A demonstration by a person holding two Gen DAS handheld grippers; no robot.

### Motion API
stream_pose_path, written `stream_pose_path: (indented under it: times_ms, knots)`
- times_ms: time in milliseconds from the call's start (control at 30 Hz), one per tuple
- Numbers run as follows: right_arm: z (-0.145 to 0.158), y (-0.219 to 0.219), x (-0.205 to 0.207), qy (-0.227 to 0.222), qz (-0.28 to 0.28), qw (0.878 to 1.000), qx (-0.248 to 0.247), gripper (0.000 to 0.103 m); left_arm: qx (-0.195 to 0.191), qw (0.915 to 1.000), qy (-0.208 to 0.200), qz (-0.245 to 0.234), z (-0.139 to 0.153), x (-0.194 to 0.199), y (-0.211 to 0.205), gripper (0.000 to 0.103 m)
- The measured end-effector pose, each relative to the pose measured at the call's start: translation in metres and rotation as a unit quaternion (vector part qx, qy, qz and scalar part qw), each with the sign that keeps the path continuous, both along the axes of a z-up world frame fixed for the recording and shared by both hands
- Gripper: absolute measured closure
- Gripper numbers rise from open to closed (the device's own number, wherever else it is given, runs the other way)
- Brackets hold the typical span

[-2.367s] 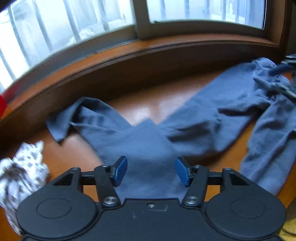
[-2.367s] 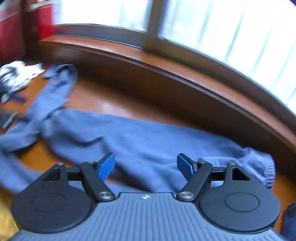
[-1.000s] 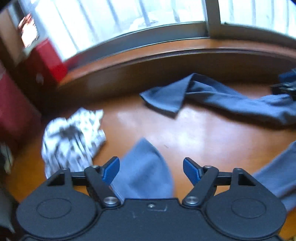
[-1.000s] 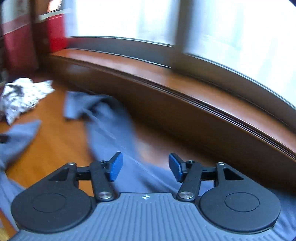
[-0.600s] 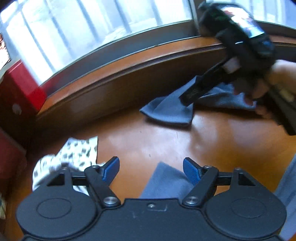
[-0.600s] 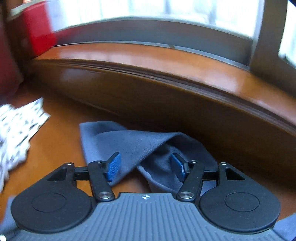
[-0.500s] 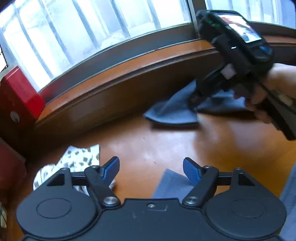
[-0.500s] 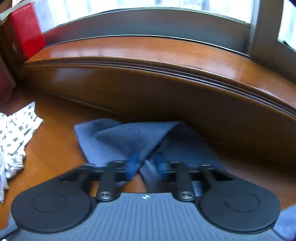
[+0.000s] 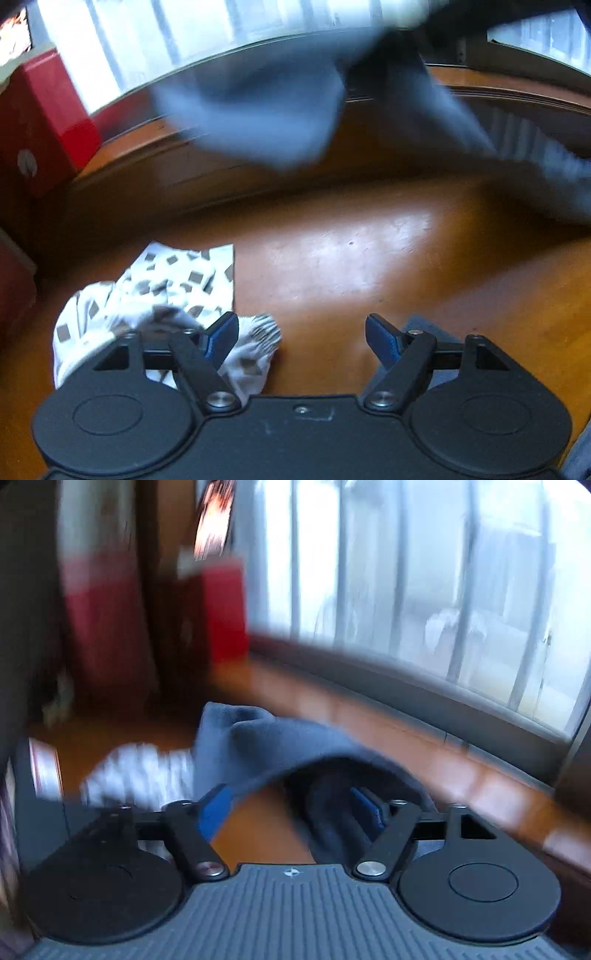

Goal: Fold clothes

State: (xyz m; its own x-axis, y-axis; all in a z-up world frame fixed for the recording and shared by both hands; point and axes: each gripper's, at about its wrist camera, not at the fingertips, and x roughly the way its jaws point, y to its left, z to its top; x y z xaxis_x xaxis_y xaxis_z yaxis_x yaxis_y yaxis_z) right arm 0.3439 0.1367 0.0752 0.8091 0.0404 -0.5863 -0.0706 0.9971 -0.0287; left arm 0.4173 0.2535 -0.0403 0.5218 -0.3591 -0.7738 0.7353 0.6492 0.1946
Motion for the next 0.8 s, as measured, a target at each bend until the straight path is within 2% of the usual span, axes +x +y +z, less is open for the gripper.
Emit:
stream_pose_path:
  times_ms: [100,167,300,400,500,567,700,800]
  knots:
    - [-0.021,0.003,-0.024,0.022,-0.002,0.998,-0.058,0.035,0.015,0.9998,-0.013,0.0,-0.002,0.0,0.003,0.03]
    - [-0.032,-0.009,-0.043,0.049,-0.02,0.997,-0.061,0.034,0.024,0.9994,-0.024,-0.008,-0.003,-0.003,0.003,0.03]
    - [-0.052,-0.057,-0.082,0.111,-0.082,0.986,-0.092,0.034,0.04,0.9974,-0.043,-0.041,-0.001,-0.011,-0.005,0.03]
    - [-0.063,-0.095,-0.101,0.148,-0.109,0.976,-0.119,0.034,0.054,0.9936,-0.073,-0.066,-0.001,-0.015,-0.02,0.03]
    - [-0.073,-0.115,-0.104,0.154,-0.108,0.975,-0.12,0.034,0.069,0.9913,-0.079,-0.079,-0.007,-0.012,-0.037,0.03]
    - [-0.08,-0.123,-0.099,0.155,-0.112,0.975,-0.116,0.034,0.08,0.992,-0.073,-0.064,-0.012,-0.006,-0.044,0.03]
    - [-0.085,-0.124,-0.09,0.136,-0.089,0.982,-0.096,0.034,0.109,0.9897,-0.087,-0.033,-0.017,0.005,-0.045,0.03]
    - [-0.084,-0.115,-0.088,0.108,-0.058,0.989,-0.087,0.034,0.12,0.9876,-0.094,-0.035,-0.021,0.015,-0.042,0.034]
